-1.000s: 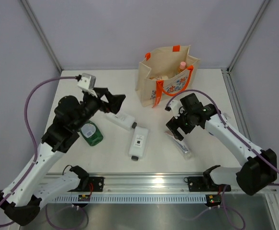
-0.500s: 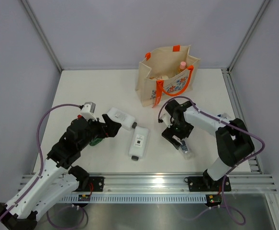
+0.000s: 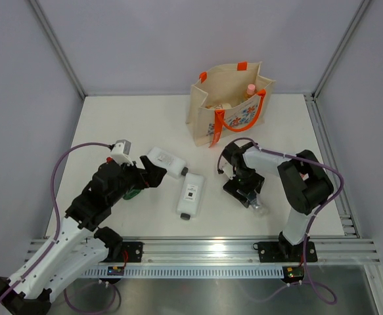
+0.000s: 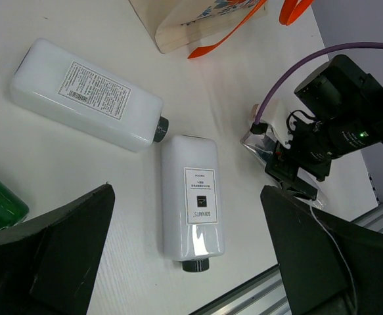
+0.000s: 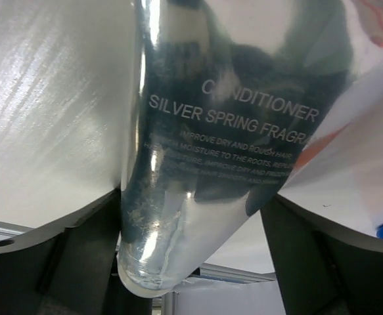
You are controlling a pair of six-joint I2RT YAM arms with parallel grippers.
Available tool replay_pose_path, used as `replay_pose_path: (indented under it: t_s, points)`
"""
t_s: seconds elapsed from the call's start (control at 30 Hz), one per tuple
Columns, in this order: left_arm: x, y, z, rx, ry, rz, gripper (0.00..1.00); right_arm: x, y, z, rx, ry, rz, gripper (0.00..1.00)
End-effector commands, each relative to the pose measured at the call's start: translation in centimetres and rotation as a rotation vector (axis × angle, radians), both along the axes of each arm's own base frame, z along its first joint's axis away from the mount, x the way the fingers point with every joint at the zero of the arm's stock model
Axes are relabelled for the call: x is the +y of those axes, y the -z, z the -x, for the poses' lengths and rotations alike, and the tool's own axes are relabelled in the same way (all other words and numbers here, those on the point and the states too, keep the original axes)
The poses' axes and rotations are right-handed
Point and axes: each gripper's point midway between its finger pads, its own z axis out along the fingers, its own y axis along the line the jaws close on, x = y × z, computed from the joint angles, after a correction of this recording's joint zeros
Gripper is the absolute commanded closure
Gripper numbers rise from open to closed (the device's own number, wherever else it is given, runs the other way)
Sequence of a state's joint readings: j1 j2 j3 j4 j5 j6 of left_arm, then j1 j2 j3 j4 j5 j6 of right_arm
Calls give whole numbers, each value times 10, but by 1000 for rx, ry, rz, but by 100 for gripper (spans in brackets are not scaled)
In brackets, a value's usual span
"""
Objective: Place the personal care products into the canvas bag
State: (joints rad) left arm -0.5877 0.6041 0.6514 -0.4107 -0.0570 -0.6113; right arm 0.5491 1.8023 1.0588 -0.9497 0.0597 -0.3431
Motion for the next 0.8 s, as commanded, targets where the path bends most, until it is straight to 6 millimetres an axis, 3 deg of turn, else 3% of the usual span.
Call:
replay_pose_path:
  t_s: [0.0, 0.13, 0.17, 0.23, 0.4, 0.6, 0.63, 0.7, 0.73, 0.77]
  points:
    - [-1, -8, -6, -33, -16, 23, 1, 1, 8, -2, -1, -16, 11, 16]
    - [-2, -10, -7, -36, -9, 23, 1, 6, 5, -1, 6, -21, -19, 32]
    - [-2, -8, -7, -33, -9, 20, 1, 6, 4, -2, 0, -18, -27, 43]
    - [-2, -8, -7, -34, -8, 18, 1, 11, -5, -4, -21, -20, -60, 54]
    - [-2, -10, -6, -38, -5, 16, 1, 25, -41, -8, -81, -59, -182, 59]
    - [-1, -14, -5, -45, 2, 8, 1, 47, -128, -26, -270, -166, -389, 62]
    - [-1, -14, -5, -46, 3, 5, 1, 51, -155, -36, -348, -181, -429, 65]
    - [-1, -15, -5, -50, 5, 5, 1, 54, -186, -50, -444, -208, -462, 66]
    - [-1, -15, -5, -50, 5, 5, 1, 58, -217, -67, -541, -215, -491, 66]
    - [-2, -15, -5, -50, 5, 5, 1, 59, -232, -77, -596, -229, -497, 66]
